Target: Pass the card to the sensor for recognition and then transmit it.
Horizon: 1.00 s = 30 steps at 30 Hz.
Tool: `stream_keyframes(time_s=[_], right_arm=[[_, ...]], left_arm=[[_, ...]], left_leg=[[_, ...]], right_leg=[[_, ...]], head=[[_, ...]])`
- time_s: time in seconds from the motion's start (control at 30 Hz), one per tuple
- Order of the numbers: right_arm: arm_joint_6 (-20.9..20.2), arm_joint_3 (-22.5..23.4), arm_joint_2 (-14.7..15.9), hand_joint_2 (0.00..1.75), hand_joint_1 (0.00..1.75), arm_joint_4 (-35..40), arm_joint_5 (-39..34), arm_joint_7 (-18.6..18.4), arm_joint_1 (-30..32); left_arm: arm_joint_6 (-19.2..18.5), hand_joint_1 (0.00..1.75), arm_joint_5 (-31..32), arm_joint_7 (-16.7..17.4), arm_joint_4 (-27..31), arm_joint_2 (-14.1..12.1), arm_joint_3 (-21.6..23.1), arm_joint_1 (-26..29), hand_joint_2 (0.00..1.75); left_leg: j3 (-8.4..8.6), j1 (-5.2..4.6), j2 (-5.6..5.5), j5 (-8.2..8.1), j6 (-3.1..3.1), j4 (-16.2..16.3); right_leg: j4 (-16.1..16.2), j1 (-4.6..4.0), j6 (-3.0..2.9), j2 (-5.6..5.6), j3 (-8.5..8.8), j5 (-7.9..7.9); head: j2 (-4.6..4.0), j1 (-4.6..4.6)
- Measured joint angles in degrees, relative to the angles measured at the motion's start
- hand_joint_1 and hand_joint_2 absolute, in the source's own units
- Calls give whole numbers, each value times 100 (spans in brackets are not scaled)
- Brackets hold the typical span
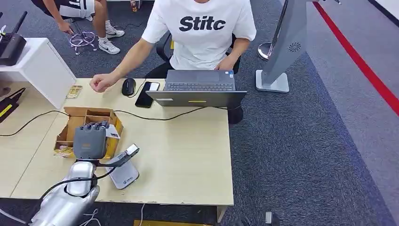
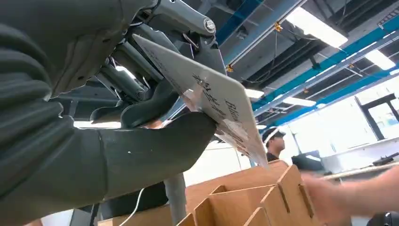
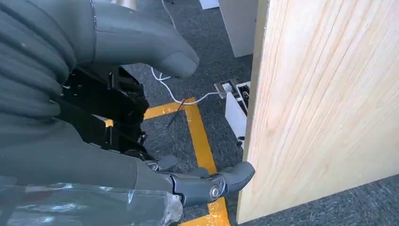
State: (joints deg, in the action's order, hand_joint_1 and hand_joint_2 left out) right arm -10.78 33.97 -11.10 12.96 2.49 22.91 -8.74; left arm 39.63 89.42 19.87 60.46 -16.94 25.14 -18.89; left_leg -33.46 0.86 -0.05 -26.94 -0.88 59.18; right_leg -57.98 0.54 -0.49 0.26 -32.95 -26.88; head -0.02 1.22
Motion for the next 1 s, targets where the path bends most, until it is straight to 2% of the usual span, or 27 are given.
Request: stream_keyframes(time_s=[0.33,0.53,0.77,0.8,0.83,1.0], right_arm=[[-4,0,-13,175,0,0,28,-26,-3],[-20,0,-20,175,0,0,35,-42,-6],[-37,2,-26,175,0,0,31,-39,-5],[-46,2,-26,175,0,0,24,-37,-5],[-48,2,-26,175,0,0,24,-37,-5],[-70,2,-26,175,0,0,11,-33,-2]], left_arm=[[0,175,0,-6,-140,-42,-4,-105,175],[0,175,0,-321,-234,-92,-203,-266,175],[0,175,0,-361,-271,-142,-363,-301,175],[0,152,0,-365,-278,-140,-382,-300,175],[0,0,0,-367,-282,-140,-407,-299,175],[2,0,0,-389,-282,-164,-560,-242,175]], left_leg=[[-1,0,1,0,0,0],[0,0,5,4,-5,0],[-2,0,8,3,-5,0],[-2,0,8,3,-5,0],[-3,0,9,2,-5,0],[-5,0,10,2,-5,0]], right_leg=[[0,0,0,0,-2,0],[-3,0,-1,9,-2,4],[-3,0,-1,15,-6,4],[-3,0,-1,16,-7,4],[-3,0,-1,18,-8,4],[-3,0,-1,17,-12,4]], head=[[0,0],[0,0],[0,0],[0,0],[0,0],[0,0]])
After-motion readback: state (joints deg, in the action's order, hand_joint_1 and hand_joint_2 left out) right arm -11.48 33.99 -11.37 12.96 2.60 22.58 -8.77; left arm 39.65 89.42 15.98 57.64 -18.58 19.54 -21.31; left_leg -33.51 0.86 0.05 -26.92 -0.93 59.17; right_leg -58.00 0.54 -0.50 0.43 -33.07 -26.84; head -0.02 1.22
